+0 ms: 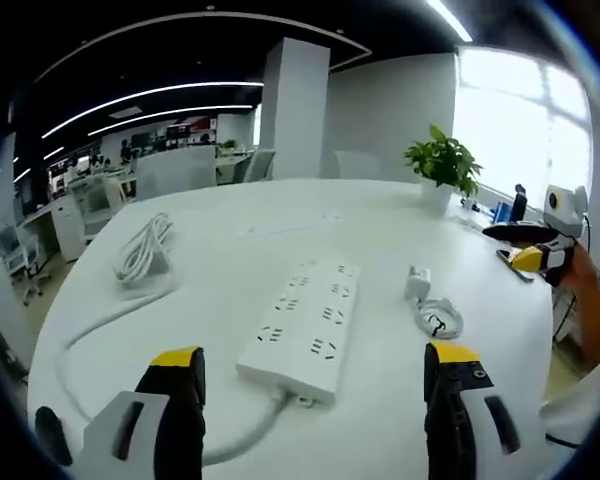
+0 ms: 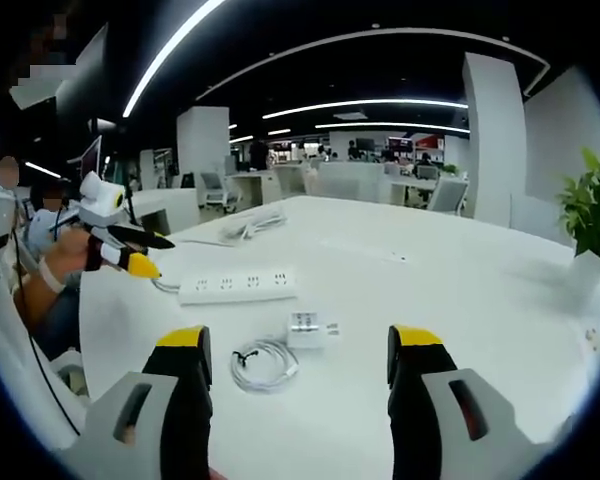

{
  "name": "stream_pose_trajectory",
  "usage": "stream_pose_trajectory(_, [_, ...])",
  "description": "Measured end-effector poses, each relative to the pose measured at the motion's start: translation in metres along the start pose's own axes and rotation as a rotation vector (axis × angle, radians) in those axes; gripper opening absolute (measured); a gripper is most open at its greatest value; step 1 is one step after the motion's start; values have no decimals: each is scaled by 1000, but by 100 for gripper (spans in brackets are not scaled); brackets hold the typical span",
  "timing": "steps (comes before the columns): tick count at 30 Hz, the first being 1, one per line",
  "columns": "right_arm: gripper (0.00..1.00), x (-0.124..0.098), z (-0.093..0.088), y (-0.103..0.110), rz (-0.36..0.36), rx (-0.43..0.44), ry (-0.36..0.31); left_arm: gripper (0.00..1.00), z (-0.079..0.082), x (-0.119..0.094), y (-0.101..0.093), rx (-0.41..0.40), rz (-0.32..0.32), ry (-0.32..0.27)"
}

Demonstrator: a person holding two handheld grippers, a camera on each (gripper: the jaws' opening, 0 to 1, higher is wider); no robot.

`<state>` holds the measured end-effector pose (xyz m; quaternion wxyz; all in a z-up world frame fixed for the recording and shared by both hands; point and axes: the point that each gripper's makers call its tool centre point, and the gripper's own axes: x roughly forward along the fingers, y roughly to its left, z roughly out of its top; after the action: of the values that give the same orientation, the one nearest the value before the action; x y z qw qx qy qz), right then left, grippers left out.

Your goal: Straighten the power strip on the desk, plug the charger into it

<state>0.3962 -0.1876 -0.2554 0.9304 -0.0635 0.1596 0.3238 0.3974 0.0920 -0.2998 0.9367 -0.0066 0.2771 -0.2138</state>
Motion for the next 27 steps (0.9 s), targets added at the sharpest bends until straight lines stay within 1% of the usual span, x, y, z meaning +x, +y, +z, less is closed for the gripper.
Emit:
stream_pose_trajectory(2, [70, 0, 1, 2, 7, 0, -6, 91, 0, 3, 1, 11, 0, 13])
stream_pose_trajectory(4, [70, 0, 1, 3, 14, 2, -12, 91, -1, 10, 2, 31, -7, 41])
stream_pose_trajectory(7, [70, 3, 0, 1, 16, 6, -8, 91, 0, 16, 4, 51, -9, 62])
stream_pose_trajectory(9, [70, 4, 0, 1, 20, 4, -7, 91, -1, 21, 6, 64, -12, 87])
stream_pose_trajectory(12, [70, 6, 2, 3, 31, 1, -12, 91, -1, 28, 9, 82, -9, 103])
stream_pose_trajectory(18, [70, 5, 2, 5, 34, -1, -10, 88, -7, 42, 15, 96, -12, 149])
stream_pose_trajectory(21, [70, 4, 2, 4, 31, 0, -10, 90, -14, 49, 15, 99, -33, 194])
stream_pose_trajectory(23, [70, 2, 2, 3, 27, 1, -13, 89, -15, 55, 18, 93, -30, 201])
stream_pose_trajectory(25, [70, 1, 1, 1, 21, 7, -14, 89, -19, 57, 18, 99, -30, 217])
stream_pose_trajectory(27, [70, 1, 1, 0, 16, 10, -11, 88, -20, 58, 18, 99, -30, 220])
